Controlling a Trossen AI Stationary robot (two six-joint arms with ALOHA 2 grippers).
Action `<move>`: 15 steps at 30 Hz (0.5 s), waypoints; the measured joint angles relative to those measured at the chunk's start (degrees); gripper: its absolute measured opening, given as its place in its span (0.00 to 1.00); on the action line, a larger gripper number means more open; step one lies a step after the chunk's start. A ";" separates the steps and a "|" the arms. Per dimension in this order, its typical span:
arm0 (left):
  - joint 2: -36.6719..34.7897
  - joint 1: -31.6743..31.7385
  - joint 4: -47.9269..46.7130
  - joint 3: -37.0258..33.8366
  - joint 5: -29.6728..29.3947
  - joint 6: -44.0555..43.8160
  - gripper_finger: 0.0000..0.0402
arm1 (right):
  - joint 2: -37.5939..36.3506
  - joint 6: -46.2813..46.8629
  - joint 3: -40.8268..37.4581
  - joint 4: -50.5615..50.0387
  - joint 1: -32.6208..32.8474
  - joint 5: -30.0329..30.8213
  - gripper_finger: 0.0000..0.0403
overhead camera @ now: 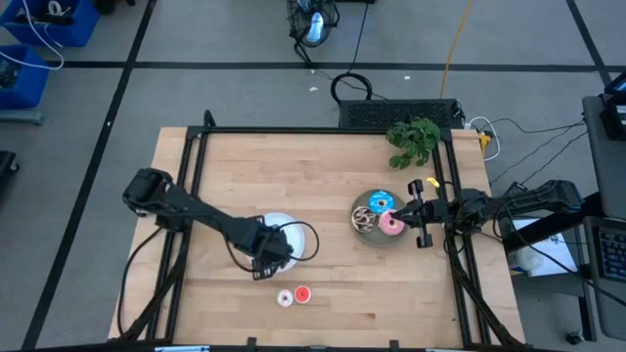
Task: Pick & Place donuts
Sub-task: Put the small brown donut on the white plate
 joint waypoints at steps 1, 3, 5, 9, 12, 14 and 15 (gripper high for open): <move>0.38 0.33 0.67 -0.67 0.72 0.02 0.57 | 0.00 -0.27 0.00 0.00 0.02 0.00 0.00; 0.88 0.63 1.57 -2.03 1.79 0.56 0.57 | 0.02 -0.35 0.00 -0.02 0.02 0.00 0.00; 0.79 0.91 2.24 -3.13 2.13 0.79 0.57 | 0.02 -0.37 0.00 -0.02 0.01 0.00 0.00; 0.79 1.27 3.28 -4.56 2.23 0.71 0.57 | 0.02 -0.37 0.00 -0.02 0.02 0.00 0.00; 0.75 1.32 4.29 -5.41 1.88 1.25 0.57 | 0.02 -0.37 0.00 -0.02 0.02 0.00 0.00; 0.77 1.37 4.64 -6.01 1.87 1.32 0.57 | 0.02 -0.37 0.00 -0.02 0.02 0.00 0.00; 0.77 1.37 4.50 -6.13 2.10 0.89 0.57 | 0.02 -0.38 0.00 -0.02 0.01 0.00 0.00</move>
